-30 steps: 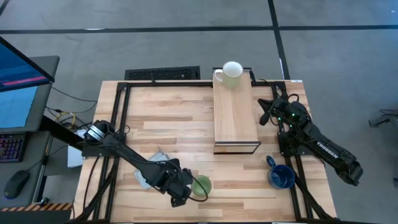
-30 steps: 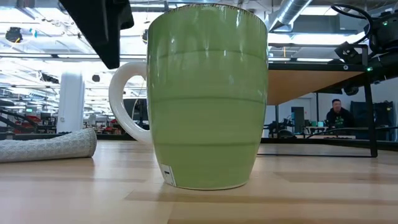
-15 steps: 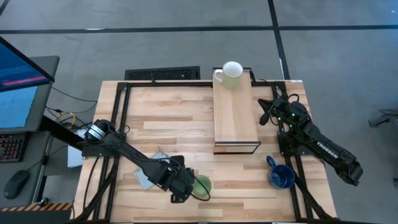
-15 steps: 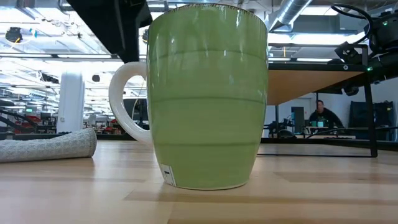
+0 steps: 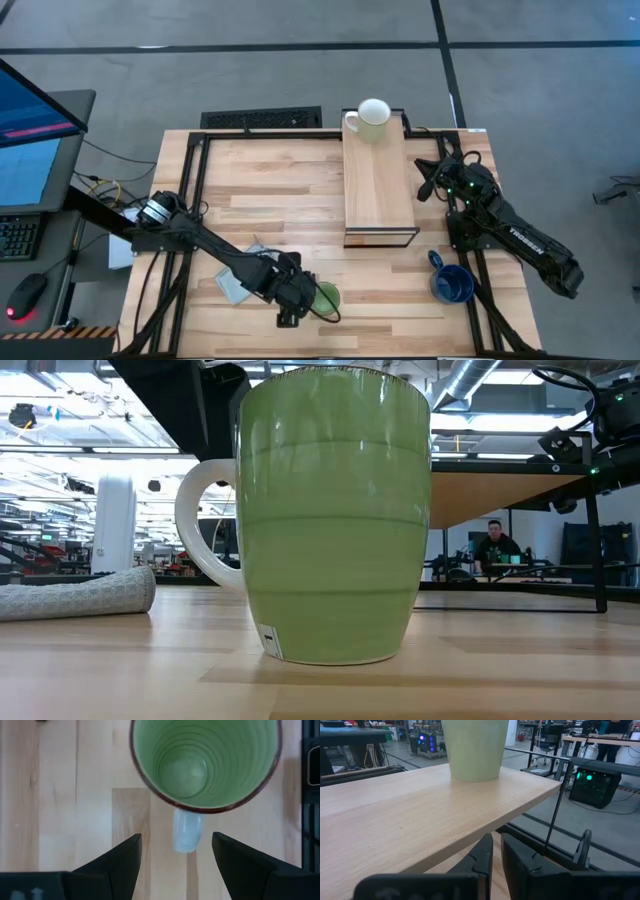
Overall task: Stack small to large cups/mugs on shelf
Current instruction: Put the green mug on the shelf
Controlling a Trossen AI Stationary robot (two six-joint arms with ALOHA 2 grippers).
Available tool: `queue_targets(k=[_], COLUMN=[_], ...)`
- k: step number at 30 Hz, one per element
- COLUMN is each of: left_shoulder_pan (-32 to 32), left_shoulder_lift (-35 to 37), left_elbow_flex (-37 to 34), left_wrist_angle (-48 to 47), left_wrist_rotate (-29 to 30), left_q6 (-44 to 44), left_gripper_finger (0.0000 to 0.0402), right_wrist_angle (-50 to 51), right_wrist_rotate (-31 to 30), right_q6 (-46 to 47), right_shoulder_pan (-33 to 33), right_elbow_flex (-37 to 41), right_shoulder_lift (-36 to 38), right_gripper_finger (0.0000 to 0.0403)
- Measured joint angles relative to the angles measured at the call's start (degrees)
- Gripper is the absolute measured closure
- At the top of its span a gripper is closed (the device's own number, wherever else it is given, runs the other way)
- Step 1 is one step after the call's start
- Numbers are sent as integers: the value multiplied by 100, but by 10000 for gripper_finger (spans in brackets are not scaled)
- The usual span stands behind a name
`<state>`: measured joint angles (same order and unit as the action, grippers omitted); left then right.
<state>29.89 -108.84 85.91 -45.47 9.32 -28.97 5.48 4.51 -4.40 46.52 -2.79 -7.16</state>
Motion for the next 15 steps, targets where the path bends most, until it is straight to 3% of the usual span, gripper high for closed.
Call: queue_targets(k=[15], left_shoulder_pan=[-35], left_shoulder_lift=[0], left_elbow_flex=[0], left_wrist_angle=[223], left_wrist_rotate=[-2], left_q6=[-62], left_gripper_finger=[168], right_wrist_angle=[0], right_wrist_rotate=[-1], right_q6=[140], right_shoulder_pan=[0], right_elbow_flex=[0], right_shoulder_lift=[0], right_gripper_finger=[343])
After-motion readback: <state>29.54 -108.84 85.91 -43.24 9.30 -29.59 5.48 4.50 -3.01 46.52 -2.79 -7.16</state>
